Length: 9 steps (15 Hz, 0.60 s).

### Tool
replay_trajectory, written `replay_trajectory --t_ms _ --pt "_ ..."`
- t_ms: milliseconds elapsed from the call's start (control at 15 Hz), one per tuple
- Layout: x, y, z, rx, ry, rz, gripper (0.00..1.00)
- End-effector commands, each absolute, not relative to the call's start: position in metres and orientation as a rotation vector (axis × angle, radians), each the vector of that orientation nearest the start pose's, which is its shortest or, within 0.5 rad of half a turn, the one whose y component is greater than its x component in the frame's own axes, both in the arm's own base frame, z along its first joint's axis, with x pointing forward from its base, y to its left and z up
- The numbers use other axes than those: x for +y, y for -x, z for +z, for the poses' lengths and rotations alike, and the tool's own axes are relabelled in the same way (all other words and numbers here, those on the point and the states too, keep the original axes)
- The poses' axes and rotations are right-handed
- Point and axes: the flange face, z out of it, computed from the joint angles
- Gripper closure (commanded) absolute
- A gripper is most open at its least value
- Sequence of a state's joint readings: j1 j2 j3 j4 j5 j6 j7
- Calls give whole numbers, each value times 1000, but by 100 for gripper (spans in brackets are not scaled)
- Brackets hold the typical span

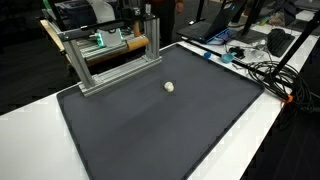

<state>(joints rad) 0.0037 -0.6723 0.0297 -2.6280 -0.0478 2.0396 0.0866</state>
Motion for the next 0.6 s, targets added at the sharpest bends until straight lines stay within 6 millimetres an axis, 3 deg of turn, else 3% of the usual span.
replay_trajectory --t_ms 0,533 --pt "7 -351 467 71 3201 -175 0" --pt "4 -353 455 151 3198 -226 0"
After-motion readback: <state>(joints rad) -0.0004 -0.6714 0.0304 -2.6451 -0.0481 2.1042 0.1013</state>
